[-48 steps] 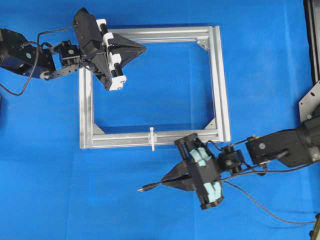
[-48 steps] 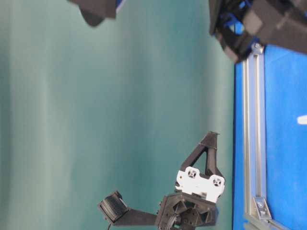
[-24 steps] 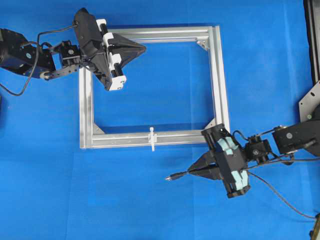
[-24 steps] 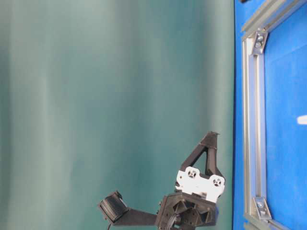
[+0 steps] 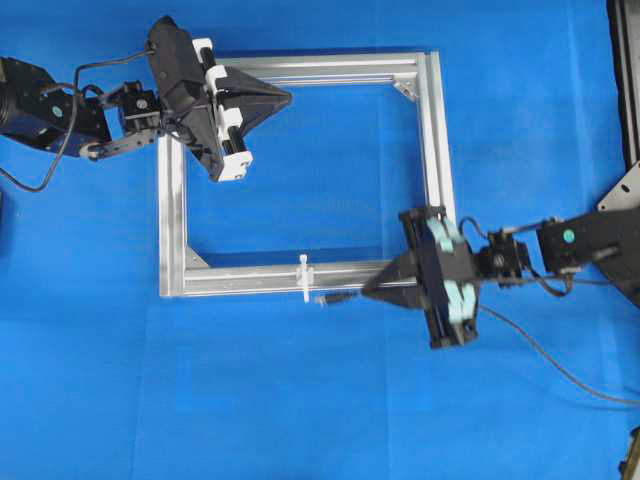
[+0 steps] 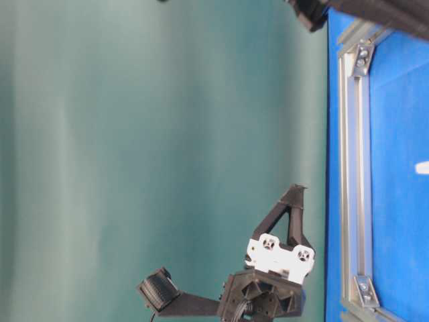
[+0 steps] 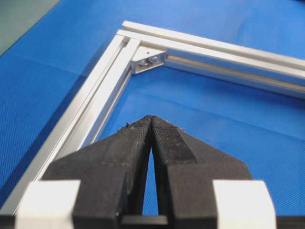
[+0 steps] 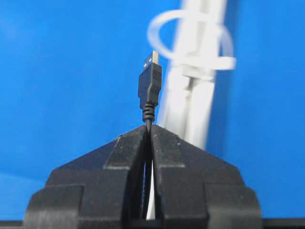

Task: Insert the wire through the string loop located in the center.
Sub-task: 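Lift the cable and carry it with the right gripper toward the zip-tie loop, then push the USB plug leftward through the white zip-tie loop with the right gripper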

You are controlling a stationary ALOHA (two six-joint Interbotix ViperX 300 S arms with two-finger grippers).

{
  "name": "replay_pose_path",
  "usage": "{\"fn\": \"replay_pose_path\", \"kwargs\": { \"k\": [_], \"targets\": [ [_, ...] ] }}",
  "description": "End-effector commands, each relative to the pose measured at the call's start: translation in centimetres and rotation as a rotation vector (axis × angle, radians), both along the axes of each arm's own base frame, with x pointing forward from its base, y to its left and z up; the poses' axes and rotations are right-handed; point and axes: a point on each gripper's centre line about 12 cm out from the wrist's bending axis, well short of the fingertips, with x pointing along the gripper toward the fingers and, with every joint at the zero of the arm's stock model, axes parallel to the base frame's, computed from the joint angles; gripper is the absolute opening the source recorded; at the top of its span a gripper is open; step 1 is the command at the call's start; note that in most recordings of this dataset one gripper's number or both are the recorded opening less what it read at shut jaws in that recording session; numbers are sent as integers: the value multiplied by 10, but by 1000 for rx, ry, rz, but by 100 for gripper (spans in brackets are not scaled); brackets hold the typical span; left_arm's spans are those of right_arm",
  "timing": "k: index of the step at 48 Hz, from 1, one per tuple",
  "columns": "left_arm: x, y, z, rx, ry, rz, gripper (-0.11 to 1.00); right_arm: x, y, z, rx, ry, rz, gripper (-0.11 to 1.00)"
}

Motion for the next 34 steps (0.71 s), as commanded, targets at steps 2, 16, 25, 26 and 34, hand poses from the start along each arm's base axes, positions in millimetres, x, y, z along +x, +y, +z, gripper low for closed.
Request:
{"fn": "replay_pose_path", "kwargs": {
  "k": [2, 16, 25, 26, 34],
  "targets": [
    [2, 0, 14, 15, -39, -4, 0, 4, -8, 10, 7, -39, -26, -3],
    [2, 0, 13, 15, -39, -4, 0, 5, -16, 11, 6, -52, -49, -3],
    [2, 0, 14, 15, -40, -4, 0, 5, -16, 11, 7, -56, -49, -3],
    [2, 0, 14, 15, -40, -4, 0, 5, -16, 11, 6, -56, -50, -3],
    [2, 0, 14, 15, -39, -4, 0, 5, -16, 11, 6, -56, -50, -3]
  ]
}}
